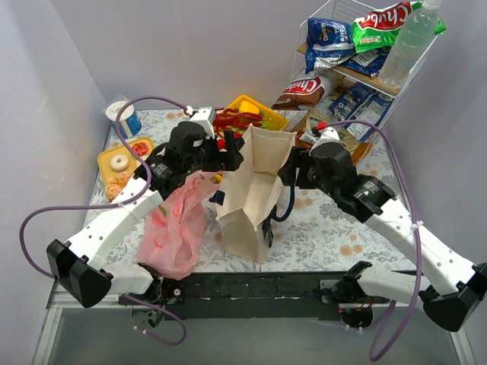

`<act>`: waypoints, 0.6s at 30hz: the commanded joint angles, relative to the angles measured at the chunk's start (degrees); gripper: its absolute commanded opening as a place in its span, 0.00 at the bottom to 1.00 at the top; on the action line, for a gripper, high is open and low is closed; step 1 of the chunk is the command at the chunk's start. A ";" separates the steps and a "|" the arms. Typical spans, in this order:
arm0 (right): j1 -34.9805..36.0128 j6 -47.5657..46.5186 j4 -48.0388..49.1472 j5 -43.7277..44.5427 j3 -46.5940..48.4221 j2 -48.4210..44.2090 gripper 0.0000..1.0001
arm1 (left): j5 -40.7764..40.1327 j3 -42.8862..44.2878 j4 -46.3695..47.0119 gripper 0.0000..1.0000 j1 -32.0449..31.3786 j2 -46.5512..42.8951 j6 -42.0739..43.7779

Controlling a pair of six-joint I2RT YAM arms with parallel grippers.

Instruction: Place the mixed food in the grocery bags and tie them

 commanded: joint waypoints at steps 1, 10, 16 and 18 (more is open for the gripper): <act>0.69 6.18 -5.08 4.09 4.28 3.68 0.73 | 4.74 -1.63 0.01 0.91 -0.58 0.33 -0.88; 0.69 4.26 -7.96 6.54 7.52 10.62 0.50 | 5.63 -3.57 0.02 0.52 -0.58 1.30 0.17; 0.26 -0.13 -17.13 21.65 13.07 11.08 0.01 | -4.90 -3.22 -2.00 0.00 -0.58 -1.16 2.11; -0.79 -2.51 -20.29 26.75 13.43 10.37 0.01 | -10.07 -3.40 -2.27 0.00 -0.58 -3.00 2.98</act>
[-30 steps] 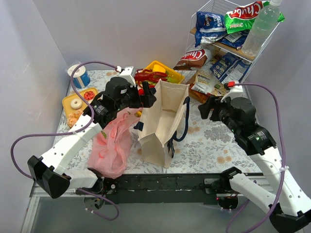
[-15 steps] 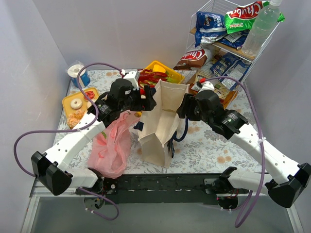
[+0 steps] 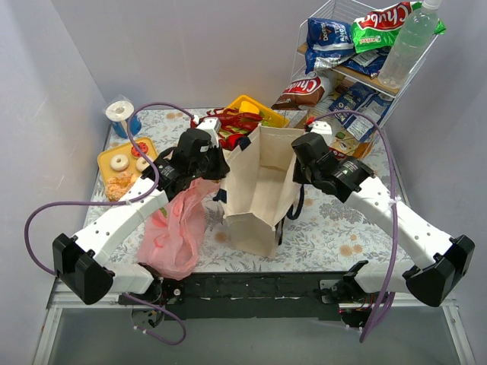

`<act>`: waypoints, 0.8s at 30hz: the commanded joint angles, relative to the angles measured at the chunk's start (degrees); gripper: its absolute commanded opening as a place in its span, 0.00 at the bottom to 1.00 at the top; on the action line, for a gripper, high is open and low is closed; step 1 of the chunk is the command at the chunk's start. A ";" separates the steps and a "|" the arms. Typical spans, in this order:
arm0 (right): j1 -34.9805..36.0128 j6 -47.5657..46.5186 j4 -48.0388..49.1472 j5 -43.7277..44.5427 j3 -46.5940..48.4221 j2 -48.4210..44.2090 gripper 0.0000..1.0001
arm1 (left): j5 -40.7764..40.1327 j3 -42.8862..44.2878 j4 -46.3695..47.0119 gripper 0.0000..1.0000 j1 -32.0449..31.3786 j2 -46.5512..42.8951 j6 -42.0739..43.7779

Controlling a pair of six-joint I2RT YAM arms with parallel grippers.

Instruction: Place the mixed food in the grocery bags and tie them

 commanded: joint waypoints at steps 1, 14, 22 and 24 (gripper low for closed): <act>-1.91 -5.62 -7.62 15.20 3.44 -3.38 0.01 | -11.65 -0.16 -0.89 0.00 -0.23 -5.28 2.40; -3.85 -3.69 -1.83 11.70 -20.38 -24.12 0.01 | -6.40 -19.85 14.32 0.00 -3.56 -25.41 2.84; -3.76 -12.30 2.22 5.98 -10.91 -19.39 0.73 | -2.78 -15.73 13.26 0.00 -3.83 -17.43 -1.02; -3.76 -14.15 2.04 6.59 -2.48 -16.94 0.78 | -3.66 -12.92 11.95 0.00 -3.74 -13.39 -2.78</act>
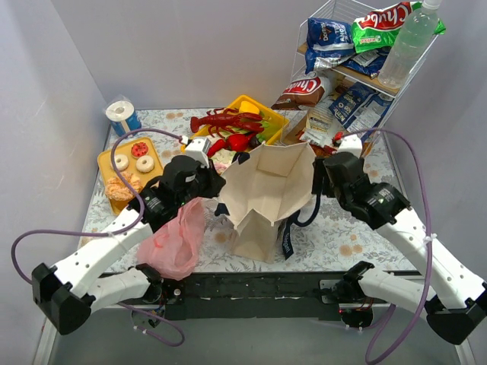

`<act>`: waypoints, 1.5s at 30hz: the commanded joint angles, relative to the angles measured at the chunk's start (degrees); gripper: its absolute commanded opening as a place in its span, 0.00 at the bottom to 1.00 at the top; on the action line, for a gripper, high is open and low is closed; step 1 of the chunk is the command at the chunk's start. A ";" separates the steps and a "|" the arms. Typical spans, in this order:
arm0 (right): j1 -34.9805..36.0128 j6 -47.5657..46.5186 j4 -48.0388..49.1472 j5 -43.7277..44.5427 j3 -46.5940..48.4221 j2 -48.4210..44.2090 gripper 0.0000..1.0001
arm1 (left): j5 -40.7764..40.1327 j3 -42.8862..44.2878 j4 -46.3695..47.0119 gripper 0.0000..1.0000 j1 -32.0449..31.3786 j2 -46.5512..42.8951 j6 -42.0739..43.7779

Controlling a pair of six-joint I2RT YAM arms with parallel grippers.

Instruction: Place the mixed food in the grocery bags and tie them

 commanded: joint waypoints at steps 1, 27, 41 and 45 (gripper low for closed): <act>-0.24 -5.60 3.57 2.65 16.37 3.75 0.80 | -0.87 6.63 0.12 0.00 0.17 5.81 -3.70; -44.96 -26.72 24.83 -28.93 59.92 28.63 0.99 | -0.43 10.33 1.79 0.00 0.17 8.37 -4.24; -49.55 -21.43 28.88 -43.47 59.03 32.94 0.97 | 0.71 11.74 2.22 0.00 0.17 10.13 -3.53; -49.90 -21.34 29.59 -43.64 59.56 34.52 0.91 | 0.80 12.26 2.22 0.00 0.17 10.31 -3.27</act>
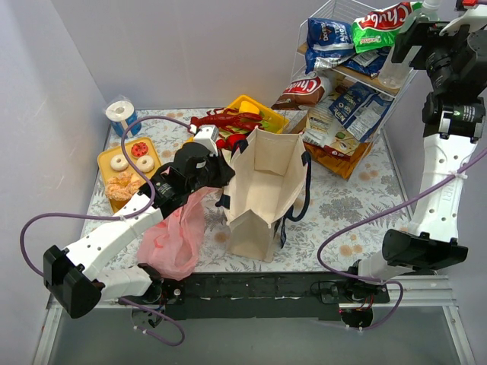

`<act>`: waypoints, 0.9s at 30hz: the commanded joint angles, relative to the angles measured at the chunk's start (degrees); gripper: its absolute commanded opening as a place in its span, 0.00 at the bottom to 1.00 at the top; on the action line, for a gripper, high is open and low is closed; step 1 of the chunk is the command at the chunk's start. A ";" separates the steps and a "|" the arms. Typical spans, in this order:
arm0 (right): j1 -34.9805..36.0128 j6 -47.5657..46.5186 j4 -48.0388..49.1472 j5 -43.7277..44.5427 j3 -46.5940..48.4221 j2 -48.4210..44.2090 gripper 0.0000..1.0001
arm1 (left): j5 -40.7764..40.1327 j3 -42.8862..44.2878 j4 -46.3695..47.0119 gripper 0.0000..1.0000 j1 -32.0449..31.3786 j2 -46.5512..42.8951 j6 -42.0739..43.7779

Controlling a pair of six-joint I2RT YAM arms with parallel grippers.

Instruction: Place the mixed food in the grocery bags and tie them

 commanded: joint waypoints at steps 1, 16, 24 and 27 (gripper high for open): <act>-0.59 0.87 4.06 -1.61 0.59 1.25 0.89 | 0.14 3.24 2.31 0.00 0.13 -0.49 1.17; -0.59 2.18 6.87 -4.16 1.29 -0.67 0.22 | -0.65 2.89 2.49 0.00 0.13 -0.93 1.34; -0.59 3.94 9.68 -4.95 1.82 -5.60 0.01 | -0.12 2.97 2.84 0.00 0.13 -1.19 1.43; -0.59 4.99 10.56 -6.97 2.61 -6.13 0.01 | 0.14 2.80 3.19 0.00 0.13 -1.46 1.08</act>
